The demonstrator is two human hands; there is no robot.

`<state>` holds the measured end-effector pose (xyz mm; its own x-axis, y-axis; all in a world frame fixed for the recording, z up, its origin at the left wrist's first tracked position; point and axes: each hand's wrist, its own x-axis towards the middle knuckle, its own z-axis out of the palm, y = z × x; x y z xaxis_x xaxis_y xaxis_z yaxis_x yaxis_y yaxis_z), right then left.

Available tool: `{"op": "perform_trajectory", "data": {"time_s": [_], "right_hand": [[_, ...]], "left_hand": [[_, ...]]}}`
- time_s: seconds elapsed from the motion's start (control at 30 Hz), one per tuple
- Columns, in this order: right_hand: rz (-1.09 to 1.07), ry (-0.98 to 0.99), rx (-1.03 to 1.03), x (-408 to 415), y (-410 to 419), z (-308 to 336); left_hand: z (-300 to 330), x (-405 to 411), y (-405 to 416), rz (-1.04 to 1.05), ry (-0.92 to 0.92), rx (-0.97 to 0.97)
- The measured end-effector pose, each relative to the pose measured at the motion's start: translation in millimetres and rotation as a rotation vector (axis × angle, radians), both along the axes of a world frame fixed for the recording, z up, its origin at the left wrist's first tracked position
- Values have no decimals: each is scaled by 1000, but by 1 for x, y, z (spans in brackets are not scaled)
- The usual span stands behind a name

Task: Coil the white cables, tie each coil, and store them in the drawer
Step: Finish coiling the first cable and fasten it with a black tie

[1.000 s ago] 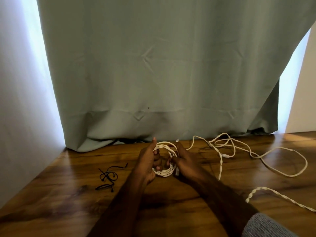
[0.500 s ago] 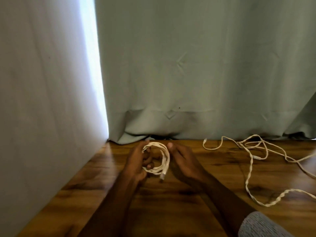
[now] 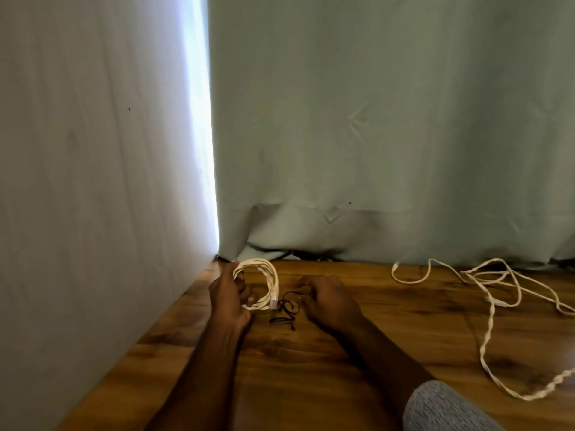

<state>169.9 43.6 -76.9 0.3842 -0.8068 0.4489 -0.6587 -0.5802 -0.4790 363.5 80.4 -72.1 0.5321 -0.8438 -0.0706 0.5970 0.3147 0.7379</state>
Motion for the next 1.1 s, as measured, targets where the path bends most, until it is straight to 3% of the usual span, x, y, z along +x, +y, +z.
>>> {"op": "perform_trajectory", "data": {"time_s": [0.27, 0.4, 0.5, 0.6, 0.73, 1.0, 1.1], "right_hand": [[8, -95, -42, 4, -10, 2], [65, -229, -40, -8, -6, 8], [103, -428, 92, -22, -2, 14], [82, -652, 221, -40, 1, 22], [70, -773, 272, -69, -2, 30], [-52, -883, 343, -118, -14, 29], [-101, -889, 356, -120, -21, 27]], "left_hand": [[-1, -3, -3, 68, -23, 25], [-2, -1, -9, 74, -36, -13], [8, -8, -3, 77, -42, -28], [25, -32, 0, 164, -138, -59], [39, -70, -11, 237, -296, -26], [20, -139, -53, 515, -730, 43], [15, -152, -56, 487, -756, 37]]}}
